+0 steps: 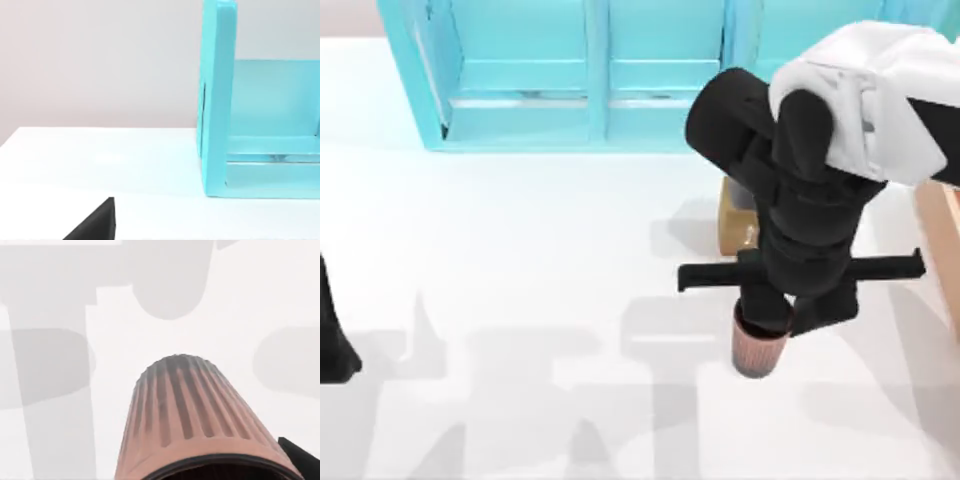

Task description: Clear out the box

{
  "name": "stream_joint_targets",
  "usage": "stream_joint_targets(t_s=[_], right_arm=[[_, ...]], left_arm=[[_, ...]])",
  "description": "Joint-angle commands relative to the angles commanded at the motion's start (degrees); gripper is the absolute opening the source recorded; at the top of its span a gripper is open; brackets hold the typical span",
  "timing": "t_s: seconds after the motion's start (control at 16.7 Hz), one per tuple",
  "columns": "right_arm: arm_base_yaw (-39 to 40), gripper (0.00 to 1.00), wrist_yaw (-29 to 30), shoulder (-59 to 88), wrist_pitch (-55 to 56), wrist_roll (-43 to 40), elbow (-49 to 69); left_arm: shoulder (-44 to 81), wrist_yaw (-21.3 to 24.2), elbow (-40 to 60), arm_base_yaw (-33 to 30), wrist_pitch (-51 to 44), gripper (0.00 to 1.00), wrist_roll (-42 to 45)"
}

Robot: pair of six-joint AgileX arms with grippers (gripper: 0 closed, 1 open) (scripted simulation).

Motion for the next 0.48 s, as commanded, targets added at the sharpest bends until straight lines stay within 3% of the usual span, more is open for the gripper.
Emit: stream_joint_targets(t_s=[0.24, 0.48], right_arm=[[7.87, 0.0, 0.74, -3.36, 4.46, 8.28, -6.99], [8.56, 0.0, 0.9, -4.07, 5.31, 9.97, -8.46]], left_arm=[[0.0, 0.0, 0.0, 0.0, 0.0, 1.0, 0.0], [0.0, 0.0, 0.0, 0.0, 0.0, 1.0, 0.0]])
